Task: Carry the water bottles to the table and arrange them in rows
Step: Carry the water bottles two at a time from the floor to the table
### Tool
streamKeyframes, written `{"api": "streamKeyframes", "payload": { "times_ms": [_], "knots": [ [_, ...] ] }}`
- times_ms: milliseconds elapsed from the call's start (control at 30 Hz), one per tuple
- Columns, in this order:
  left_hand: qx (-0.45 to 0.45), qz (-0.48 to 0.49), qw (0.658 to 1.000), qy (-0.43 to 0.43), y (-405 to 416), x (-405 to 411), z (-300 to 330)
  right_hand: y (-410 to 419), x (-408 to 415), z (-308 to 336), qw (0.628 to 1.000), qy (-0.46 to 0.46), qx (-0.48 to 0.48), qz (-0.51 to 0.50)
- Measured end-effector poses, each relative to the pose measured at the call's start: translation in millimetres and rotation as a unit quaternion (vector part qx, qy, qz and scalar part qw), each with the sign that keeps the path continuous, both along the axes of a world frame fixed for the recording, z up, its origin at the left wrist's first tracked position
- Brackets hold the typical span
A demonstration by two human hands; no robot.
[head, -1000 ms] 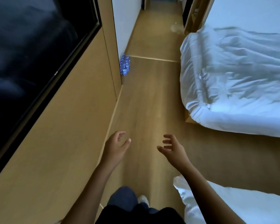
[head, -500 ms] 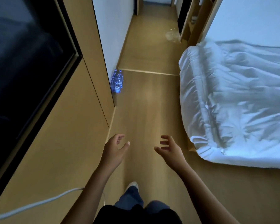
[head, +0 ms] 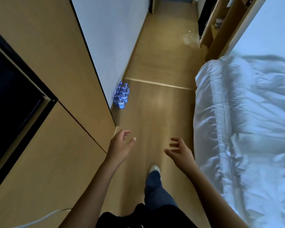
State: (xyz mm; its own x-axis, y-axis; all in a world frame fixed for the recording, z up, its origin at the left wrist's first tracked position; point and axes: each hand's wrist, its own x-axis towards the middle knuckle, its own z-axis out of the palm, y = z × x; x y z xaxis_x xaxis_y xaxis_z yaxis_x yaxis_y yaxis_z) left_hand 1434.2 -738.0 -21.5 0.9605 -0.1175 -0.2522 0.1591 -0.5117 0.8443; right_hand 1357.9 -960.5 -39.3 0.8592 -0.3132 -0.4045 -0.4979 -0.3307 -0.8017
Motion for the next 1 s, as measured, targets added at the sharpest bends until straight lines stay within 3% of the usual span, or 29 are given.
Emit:
{"api": "streamKeyframes", "payload": {
  "times_ms": [333,633,800,1000],
  "knots": [
    [-0.007,0.097,0.995,0.021,-82,170,7,-99,223,19,0.996,-0.013,-0.03,0.08],
    [-0.034,0.133,0.99,0.033,-128,345,-11,-127,411,0,0.99,0.015,-0.018,0.137],
    [-0.039,0.162,0.983,0.08,-140,449,-18,-139,529,-2,0.985,0.028,-0.029,0.167],
    [-0.03,0.237,0.969,0.059,-135,539,-20,-134,647,-2,0.973,0.038,-0.029,0.226]
  ]
}}
